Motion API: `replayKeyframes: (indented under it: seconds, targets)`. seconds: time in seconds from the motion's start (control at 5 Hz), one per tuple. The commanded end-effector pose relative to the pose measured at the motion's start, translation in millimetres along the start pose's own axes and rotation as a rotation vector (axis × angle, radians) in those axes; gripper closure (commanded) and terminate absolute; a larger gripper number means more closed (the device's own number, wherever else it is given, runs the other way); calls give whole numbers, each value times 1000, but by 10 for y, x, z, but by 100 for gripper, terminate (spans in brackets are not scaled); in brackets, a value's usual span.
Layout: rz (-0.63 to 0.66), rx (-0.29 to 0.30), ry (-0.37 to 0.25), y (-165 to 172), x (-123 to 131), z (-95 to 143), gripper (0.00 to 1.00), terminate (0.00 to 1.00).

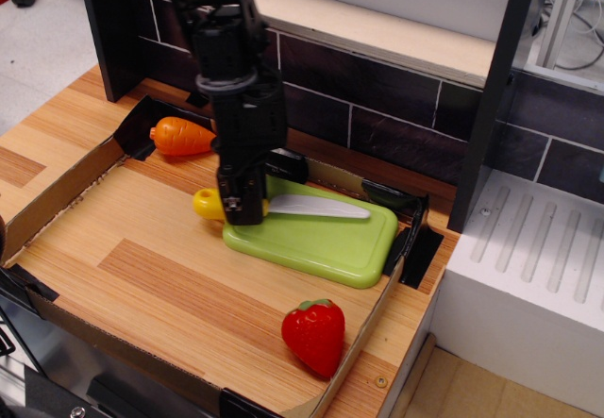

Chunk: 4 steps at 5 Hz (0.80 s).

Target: Put knife on cutting board

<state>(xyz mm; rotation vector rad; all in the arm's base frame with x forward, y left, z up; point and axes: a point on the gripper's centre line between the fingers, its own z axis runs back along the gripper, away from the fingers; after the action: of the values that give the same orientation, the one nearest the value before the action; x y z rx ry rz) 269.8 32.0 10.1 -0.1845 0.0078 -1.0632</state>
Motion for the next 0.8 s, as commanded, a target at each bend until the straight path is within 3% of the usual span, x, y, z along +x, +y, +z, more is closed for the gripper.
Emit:
replayKeyframes:
  seconds: [0.0, 0.4, 0.6]
  targets:
    - [7, 18, -9, 188, 101, 87, 0, 0]
    - [-2, -14, -37, 80, -6, 298, 0, 0]
    - [102, 58, -79, 131, -165, 627, 0, 0]
